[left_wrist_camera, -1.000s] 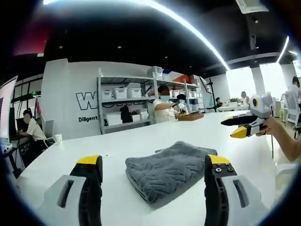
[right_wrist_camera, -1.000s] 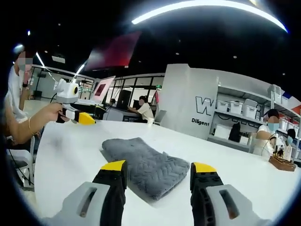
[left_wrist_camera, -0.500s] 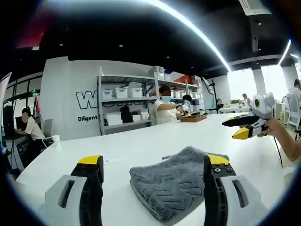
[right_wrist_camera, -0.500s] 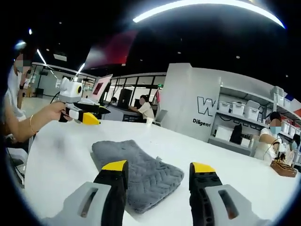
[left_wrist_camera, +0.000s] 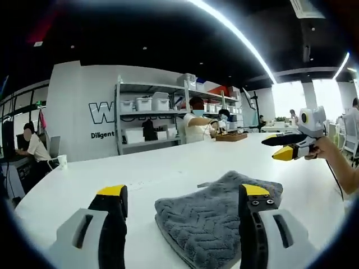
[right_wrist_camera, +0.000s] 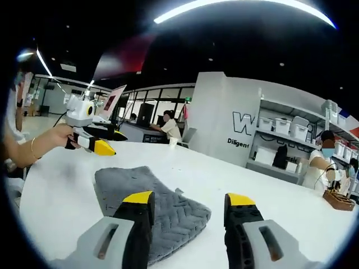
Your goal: Open the folded towel by lifting each exposed corner and separating the folded layers until the towel lies flat within the target outline without major curled edges
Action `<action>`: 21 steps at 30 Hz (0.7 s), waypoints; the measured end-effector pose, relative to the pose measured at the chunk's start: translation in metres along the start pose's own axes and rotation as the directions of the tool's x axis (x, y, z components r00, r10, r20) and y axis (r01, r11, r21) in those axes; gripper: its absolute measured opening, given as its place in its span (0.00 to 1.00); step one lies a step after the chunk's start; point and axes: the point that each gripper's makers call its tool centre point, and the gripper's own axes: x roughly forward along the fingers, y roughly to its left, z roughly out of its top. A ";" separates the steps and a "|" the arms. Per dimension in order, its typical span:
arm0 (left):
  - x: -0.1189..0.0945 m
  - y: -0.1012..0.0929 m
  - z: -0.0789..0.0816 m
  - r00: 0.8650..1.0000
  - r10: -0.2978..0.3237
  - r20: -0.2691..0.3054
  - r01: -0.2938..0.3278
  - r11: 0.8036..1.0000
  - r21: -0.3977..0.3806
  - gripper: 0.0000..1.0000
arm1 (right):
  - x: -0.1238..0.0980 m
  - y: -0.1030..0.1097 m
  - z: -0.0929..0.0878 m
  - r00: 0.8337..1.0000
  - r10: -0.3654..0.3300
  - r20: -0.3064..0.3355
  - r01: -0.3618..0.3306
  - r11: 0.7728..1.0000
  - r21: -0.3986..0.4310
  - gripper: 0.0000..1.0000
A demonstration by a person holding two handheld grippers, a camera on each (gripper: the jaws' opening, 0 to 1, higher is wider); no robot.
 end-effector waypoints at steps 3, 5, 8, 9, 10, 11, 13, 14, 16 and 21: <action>0.009 0.006 -0.007 1.000 0.008 -0.025 -0.008 1.000 -0.008 0.79 | 0.009 -0.002 -0.004 1.000 0.011 -0.022 -0.011 1.000 -0.022 0.46; 0.013 0.009 -0.009 1.000 0.013 -0.028 -0.013 1.000 -0.021 0.79 | 0.015 -0.004 -0.009 0.999 0.005 -0.045 -0.007 0.999 -0.040 0.45; 0.019 0.012 -0.012 0.999 0.020 -0.036 -0.021 1.000 -0.024 0.77 | 0.021 -0.007 -0.013 0.998 0.009 -0.059 -0.011 0.999 -0.045 0.45; 0.022 0.013 -0.015 0.999 0.021 -0.047 -0.022 1.000 -0.020 0.77 | 0.023 -0.008 -0.015 0.998 0.010 -0.062 -0.013 0.999 -0.048 0.45; 0.023 0.013 -0.016 0.998 0.021 -0.053 -0.022 1.000 -0.018 0.77 | 0.025 -0.009 -0.016 0.998 0.010 -0.066 -0.014 0.999 -0.049 0.44; 0.024 0.014 -0.017 0.998 0.021 -0.054 -0.022 1.000 -0.016 0.77 | 0.028 -0.011 -0.019 0.997 0.014 -0.071 -0.018 0.998 -0.055 0.44; 0.026 0.015 -0.019 0.999 0.023 -0.047 -0.025 0.999 -0.033 0.77 | 0.031 -0.012 -0.023 0.997 0.017 -0.077 -0.021 0.998 -0.052 0.43; 0.027 0.015 -0.020 0.999 0.022 -0.047 -0.024 0.999 -0.033 0.76 | 0.032 -0.013 -0.025 0.997 0.019 -0.080 -0.022 0.999 -0.042 0.43; 0.028 0.014 -0.026 0.998 0.021 -0.055 -0.023 0.999 -0.035 0.76 | 0.033 -0.013 -0.030 0.997 0.023 -0.074 -0.025 0.999 -0.022 0.42; 0.030 0.010 -0.045 0.997 0.020 -0.080 -0.023 0.999 -0.042 0.74 | 0.032 -0.008 -0.042 0.995 0.044 -0.090 -0.044 0.999 -0.003 0.39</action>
